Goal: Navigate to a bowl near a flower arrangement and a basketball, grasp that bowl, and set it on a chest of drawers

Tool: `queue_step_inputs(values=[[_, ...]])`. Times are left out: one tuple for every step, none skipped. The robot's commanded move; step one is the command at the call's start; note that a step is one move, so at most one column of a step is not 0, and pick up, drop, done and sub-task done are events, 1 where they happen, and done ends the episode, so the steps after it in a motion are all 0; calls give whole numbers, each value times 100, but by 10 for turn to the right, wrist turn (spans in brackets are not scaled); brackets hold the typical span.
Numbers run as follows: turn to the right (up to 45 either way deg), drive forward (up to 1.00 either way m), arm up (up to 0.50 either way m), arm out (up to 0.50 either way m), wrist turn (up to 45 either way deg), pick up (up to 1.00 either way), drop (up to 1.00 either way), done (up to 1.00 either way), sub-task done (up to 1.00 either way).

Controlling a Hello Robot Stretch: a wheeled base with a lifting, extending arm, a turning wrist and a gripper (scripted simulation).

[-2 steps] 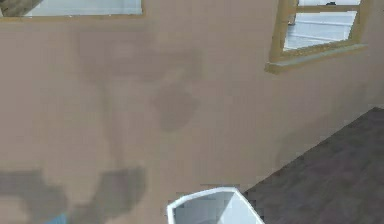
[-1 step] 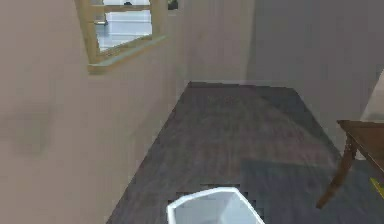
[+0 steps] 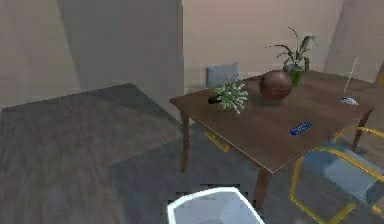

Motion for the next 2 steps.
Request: queue_step_inputs(values=[[450,0,0,0,0,0,0,0,0],[360,0,0,0,0,0,0,0,0]])
